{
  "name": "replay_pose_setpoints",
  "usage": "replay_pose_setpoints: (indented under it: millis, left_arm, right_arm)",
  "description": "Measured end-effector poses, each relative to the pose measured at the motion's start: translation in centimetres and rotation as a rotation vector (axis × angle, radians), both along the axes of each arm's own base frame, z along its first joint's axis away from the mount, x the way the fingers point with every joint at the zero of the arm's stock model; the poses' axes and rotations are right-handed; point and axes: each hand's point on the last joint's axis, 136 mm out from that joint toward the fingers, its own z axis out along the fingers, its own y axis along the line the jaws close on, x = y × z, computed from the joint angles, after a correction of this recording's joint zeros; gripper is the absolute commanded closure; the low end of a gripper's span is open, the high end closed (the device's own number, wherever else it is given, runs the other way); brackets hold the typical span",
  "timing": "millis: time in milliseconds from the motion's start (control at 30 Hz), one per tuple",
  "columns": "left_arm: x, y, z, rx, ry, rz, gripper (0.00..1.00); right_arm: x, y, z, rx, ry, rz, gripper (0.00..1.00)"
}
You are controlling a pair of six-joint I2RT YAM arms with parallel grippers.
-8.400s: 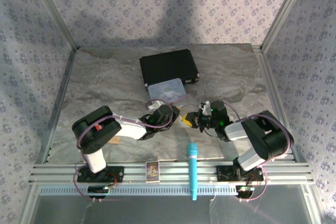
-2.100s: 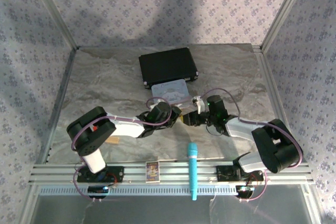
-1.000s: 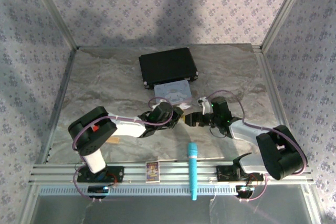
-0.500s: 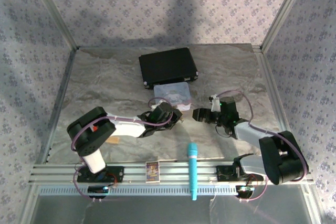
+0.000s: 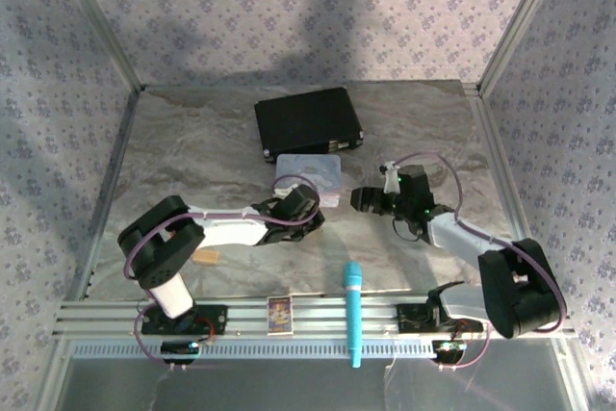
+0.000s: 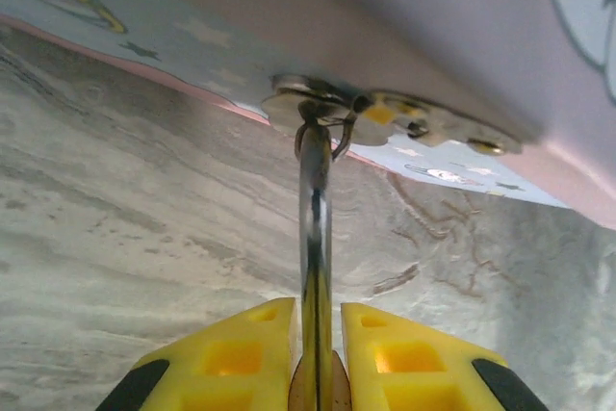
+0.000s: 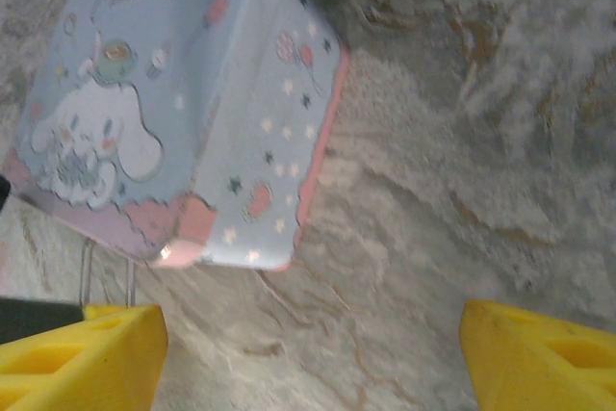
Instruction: Unlock the padlock with the key
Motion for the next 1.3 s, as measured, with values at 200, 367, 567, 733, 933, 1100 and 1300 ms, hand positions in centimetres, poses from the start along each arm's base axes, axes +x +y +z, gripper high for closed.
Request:
replay_pose_setpoints:
  millis: [200,367,567,733,933,1100,1300]
  left_arm:
    - [-0.2,1.2,-0.5,0.143,-0.020,-0.082,1.00]
    - [-0.2,2.2,-0.9,0.267,-0.036,-0.152,1.00]
    - [-0.1,3.2,-1.1,0.357,-0.062,-0.199,1.00]
    - [0.3,4.5,-1.1,0.468,-0.082,-0.224,0.96]
    - [0.6,5.8,-1.3,0.568,-0.106,-0.252,0.89]
    - [0.7,6.4,-1.6,0.635,-0.115,-0.267,0.80]
    - [0.4,7.6,-1.7,0.766,-0.131,-0.268,0.76]
  right_arm:
    - [2.7,2.5,0.9,-0.091,0.001,-0.014,0.19]
    - [4.5,4.8,-0.3,-0.189,0.032,-0.020,0.21]
    - [6.1,6.1,-0.6,-0.229,0.041,-0.041,0.24]
    - [6.2,6.5,-0.5,-0.244,0.029,-0.054,0.25]
    - [6.3,6.8,-0.5,-0.234,0.029,-0.054,0.26]
    - [6.3,7.0,-0.6,-0.218,0.033,-0.051,0.26]
    - [6.3,7.2,-0.7,-0.198,0.040,-0.050,0.26]
